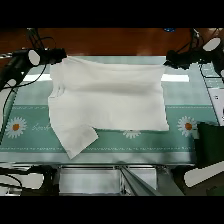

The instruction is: Fold the shirts.

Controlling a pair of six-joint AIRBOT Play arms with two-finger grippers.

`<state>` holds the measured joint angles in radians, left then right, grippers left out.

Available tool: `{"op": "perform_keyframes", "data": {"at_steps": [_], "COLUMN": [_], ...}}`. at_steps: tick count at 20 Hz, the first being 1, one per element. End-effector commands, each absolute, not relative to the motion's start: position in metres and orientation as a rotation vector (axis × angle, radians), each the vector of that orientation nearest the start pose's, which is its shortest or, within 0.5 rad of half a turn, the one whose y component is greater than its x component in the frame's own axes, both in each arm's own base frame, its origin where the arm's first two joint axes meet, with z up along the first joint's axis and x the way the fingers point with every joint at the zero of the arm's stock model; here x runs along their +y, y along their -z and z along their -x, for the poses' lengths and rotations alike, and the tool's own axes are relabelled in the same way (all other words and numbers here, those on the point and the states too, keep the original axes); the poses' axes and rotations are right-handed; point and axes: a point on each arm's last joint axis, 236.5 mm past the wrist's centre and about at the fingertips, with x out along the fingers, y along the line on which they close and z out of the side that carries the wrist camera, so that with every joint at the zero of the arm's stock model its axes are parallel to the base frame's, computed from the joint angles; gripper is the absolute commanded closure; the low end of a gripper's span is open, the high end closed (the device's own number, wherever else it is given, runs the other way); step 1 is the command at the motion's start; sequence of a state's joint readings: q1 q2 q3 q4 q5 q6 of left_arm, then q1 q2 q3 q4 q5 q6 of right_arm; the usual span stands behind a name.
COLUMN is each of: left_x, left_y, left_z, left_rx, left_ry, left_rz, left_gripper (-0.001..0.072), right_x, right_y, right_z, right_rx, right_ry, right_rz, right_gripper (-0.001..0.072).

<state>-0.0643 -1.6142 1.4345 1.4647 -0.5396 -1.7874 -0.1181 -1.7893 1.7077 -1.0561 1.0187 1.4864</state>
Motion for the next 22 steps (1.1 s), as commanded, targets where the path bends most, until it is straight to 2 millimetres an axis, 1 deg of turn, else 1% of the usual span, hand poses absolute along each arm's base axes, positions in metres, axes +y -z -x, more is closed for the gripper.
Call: {"op": "perform_keyframes", "data": {"at_steps": [1, 3, 5, 6, 7, 8, 9, 13, 14, 16, 19, 20, 21, 22], "left_x": [-0.054, -0.048, -0.040, -0.035, -0.031, -0.028, -0.028, -0.043, -0.044, -0.044, -0.045, -0.045, -0.044, -0.041], "left_y": [-0.011, -0.017, -0.026, -0.026, -0.021, -0.012, 0.000, 0.045, 0.056, 0.071, 0.081, 0.083, 0.081, 0.077], "left_z": [-0.563, -0.547, -0.524, -0.511, -0.496, -0.483, -0.471, -0.438, -0.432, -0.424, -0.419, -0.417, -0.412, -0.406], "left_rx": [0.858, 0.960, 1.073, 1.136, 1.202, 1.264, 1.317, 1.448, 1.473, 1.509, 1.545, 1.558, 1.582, 1.614], "left_ry": [0.014, 0.035, 0.094, 0.118, 0.136, 0.143, 0.150, 0.201, 0.199, 0.225, 0.243, 0.228, 0.223, 0.226], "left_rz": [0.306, 0.250, 0.144, 0.119, 0.113, 0.129, 0.157, 0.235, 0.240, 0.219, 0.209, 0.225, 0.236, 0.238], "left_gripper": [0.0682, 0.0683, 0.0683, 0.0683, 0.0683, 0.0683, 0.0683, 0.0683, 0.0683, 0.0683, 0.0682, 0.0654, 0.0452, 0.0196], "right_x": [0.036, 0.030, 0.021, 0.018, 0.019, 0.018, 0.019, 0.024, 0.025, 0.027, 0.029, 0.030, 0.031, 0.030], "right_y": [0.005, 0.000, -0.012, -0.016, -0.015, -0.011, -0.004, 0.030, 0.037, 0.049, 0.062, 0.062, 0.060, 0.055], "right_z": [-0.562, -0.550, -0.531, -0.518, -0.505, -0.493, -0.485, -0.461, -0.456, -0.450, -0.446, -0.445, -0.444, -0.441], "right_rx": [1.080, 1.116, 1.159, 1.196, 1.241, 1.292, 1.327, 1.423, 1.441, 1.458, 1.468, 1.472, 1.480, 1.492], "right_ry": [-0.180, -0.189, -0.212, -0.236, -0.267, -0.284, -0.286, -0.284, -0.287, -0.284, -0.272, -0.261, -0.252, -0.255], "right_rz": [-0.493, -0.495, -0.477, -0.461, -0.437, -0.421, -0.418, -0.452, -0.454, -0.464, -0.492, -0.513, -0.530, -0.537], "right_gripper": [0.0690, 0.0690, 0.0690, 0.0690, 0.0690, 0.0690, 0.0690, 0.0690, 0.0690, 0.0689, 0.0687, 0.0577, 0.0325, 0.0297]}}
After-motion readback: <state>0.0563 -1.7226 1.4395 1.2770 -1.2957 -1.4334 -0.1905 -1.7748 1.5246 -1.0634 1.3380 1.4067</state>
